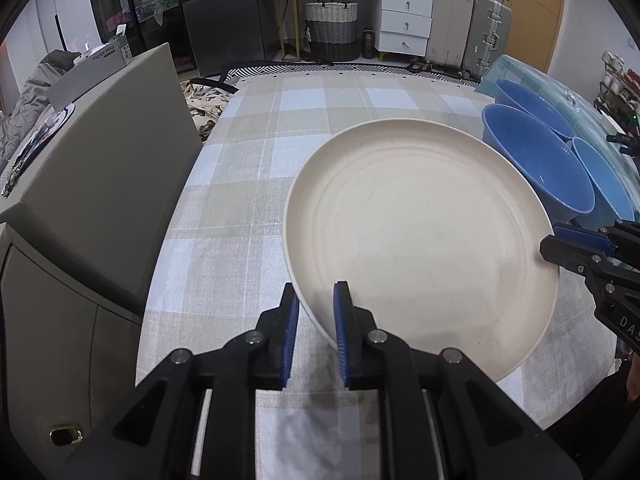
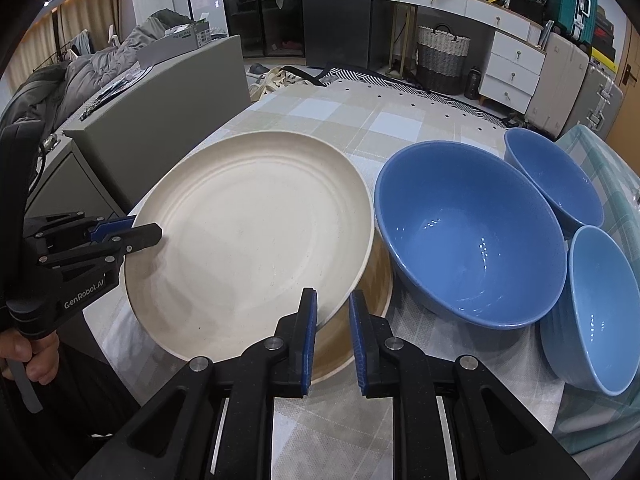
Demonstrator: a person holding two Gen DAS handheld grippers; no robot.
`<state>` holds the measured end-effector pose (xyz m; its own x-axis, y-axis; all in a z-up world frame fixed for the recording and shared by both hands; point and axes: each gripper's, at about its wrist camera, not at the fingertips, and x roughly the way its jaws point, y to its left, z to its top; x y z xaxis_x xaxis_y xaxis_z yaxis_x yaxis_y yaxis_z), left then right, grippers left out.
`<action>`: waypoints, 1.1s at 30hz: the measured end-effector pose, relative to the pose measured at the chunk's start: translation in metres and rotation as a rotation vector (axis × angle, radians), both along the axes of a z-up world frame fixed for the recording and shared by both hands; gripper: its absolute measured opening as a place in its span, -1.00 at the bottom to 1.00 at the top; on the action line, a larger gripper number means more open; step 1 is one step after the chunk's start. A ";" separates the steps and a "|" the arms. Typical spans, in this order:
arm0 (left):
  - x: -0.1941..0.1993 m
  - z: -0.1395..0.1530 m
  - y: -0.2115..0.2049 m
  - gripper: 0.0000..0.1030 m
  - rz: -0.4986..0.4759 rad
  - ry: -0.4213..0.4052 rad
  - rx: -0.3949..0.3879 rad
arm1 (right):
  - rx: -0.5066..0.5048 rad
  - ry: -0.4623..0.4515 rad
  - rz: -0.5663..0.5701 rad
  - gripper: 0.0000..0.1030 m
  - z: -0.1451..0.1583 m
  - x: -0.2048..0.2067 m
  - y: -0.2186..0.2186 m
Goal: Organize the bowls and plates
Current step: 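Lower the cream plate onto the table and open both tools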
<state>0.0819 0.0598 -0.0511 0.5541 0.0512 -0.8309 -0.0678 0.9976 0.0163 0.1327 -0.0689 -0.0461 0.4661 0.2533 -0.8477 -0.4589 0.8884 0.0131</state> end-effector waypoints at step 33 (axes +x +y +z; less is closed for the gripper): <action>0.004 -0.016 -0.021 -0.06 -0.072 0.087 0.017 | -0.036 0.068 0.045 -0.23 -0.031 -0.001 0.006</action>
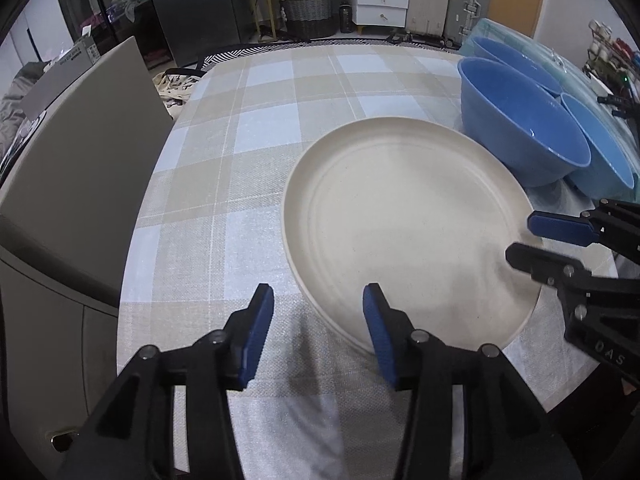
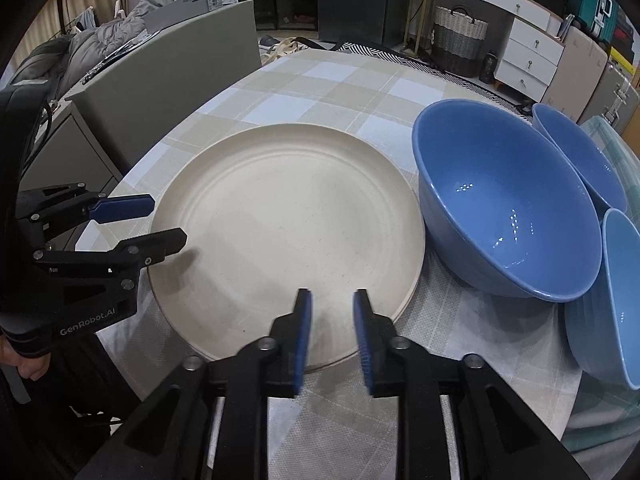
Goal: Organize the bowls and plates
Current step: 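Lower the cream plate onto the table and open both tools, then move both tools to opposite rims of the large blue bowl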
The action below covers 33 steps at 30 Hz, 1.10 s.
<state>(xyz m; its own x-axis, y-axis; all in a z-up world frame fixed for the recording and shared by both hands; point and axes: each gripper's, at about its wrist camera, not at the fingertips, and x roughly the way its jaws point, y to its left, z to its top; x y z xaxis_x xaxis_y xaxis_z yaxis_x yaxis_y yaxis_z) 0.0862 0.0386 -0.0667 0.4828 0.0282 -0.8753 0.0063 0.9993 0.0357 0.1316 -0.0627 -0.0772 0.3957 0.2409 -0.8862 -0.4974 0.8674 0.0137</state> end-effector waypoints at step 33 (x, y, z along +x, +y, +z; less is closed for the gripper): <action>0.015 0.066 -0.007 1.00 0.006 -0.165 -0.147 | 0.181 -0.170 -0.129 0.98 0.086 0.007 -0.069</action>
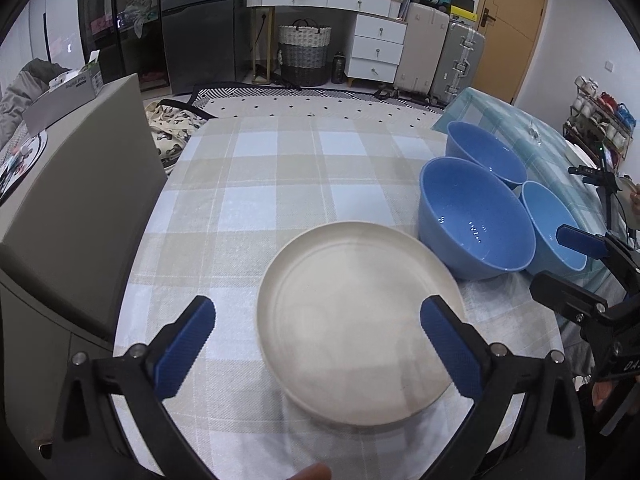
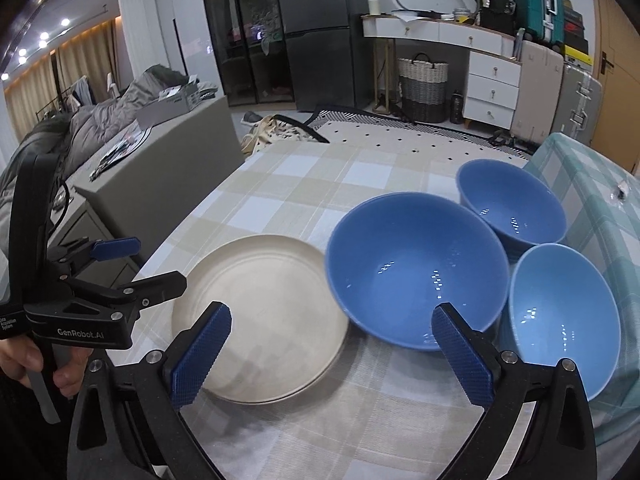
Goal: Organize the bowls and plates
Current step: 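Move both tools to opposite rims of the large blue bowl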
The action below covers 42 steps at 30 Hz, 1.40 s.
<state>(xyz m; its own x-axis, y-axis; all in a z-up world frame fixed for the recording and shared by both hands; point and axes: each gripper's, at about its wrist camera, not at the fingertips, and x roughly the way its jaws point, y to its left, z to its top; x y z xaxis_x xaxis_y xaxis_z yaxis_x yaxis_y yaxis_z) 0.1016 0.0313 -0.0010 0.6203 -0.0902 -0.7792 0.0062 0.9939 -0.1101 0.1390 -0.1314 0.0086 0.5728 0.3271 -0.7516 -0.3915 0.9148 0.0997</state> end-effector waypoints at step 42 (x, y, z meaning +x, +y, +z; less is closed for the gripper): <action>0.162 0.061 -0.136 1.00 -0.194 0.005 -0.007 | 0.035 -0.012 -0.389 0.98 0.074 0.134 -0.164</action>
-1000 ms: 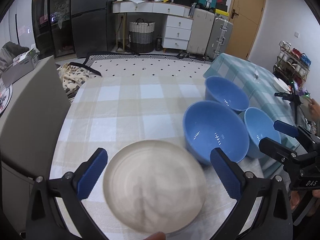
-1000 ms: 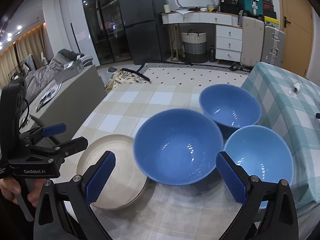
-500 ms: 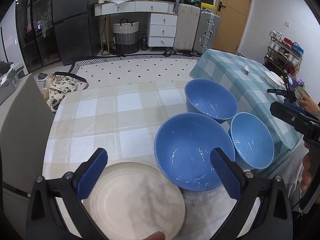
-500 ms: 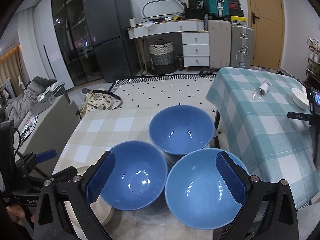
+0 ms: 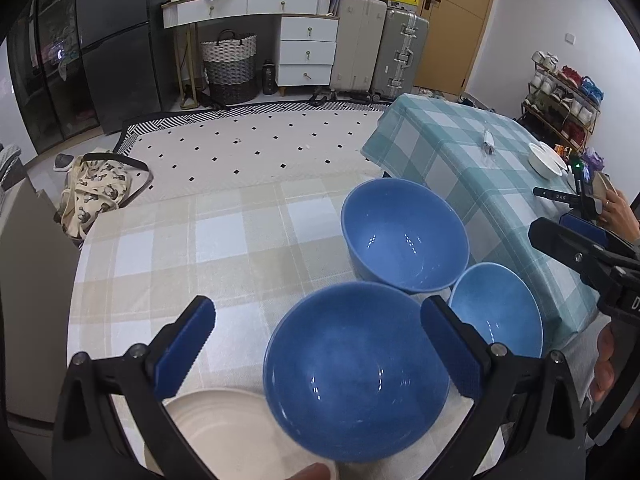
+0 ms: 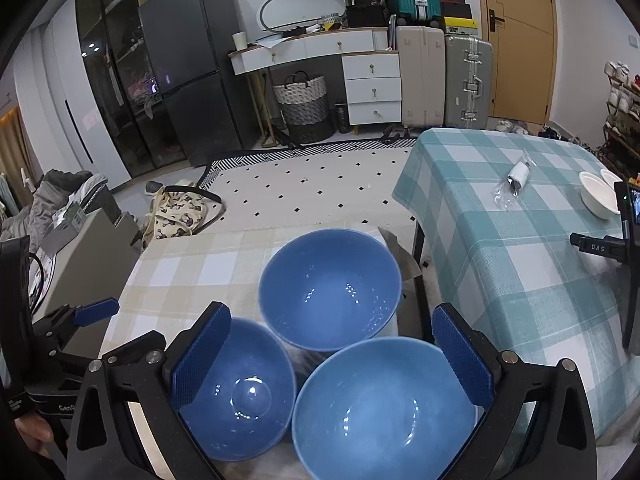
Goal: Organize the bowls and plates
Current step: 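Move both tools to opposite rims of the large blue bowl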
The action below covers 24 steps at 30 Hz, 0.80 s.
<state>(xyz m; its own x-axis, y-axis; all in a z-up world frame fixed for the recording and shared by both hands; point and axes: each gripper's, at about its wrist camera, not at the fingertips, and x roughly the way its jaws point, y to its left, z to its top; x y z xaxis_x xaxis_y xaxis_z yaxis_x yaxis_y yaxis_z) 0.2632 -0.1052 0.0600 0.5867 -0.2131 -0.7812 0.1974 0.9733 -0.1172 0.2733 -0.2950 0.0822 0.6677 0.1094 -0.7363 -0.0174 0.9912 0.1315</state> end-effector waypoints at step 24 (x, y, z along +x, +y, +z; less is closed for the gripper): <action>0.063 -0.042 -0.026 1.00 0.000 0.085 0.025 | 0.031 0.093 -0.116 0.98 -0.061 0.045 -0.057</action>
<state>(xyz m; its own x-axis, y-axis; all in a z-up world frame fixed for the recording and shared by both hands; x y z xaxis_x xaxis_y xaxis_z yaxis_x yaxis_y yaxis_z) 0.3263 -0.1313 0.0177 0.5178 -0.1929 -0.8335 0.1876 0.9761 -0.1093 0.3183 -0.3519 0.0207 0.6066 0.0588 -0.7928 0.1105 0.9813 0.1574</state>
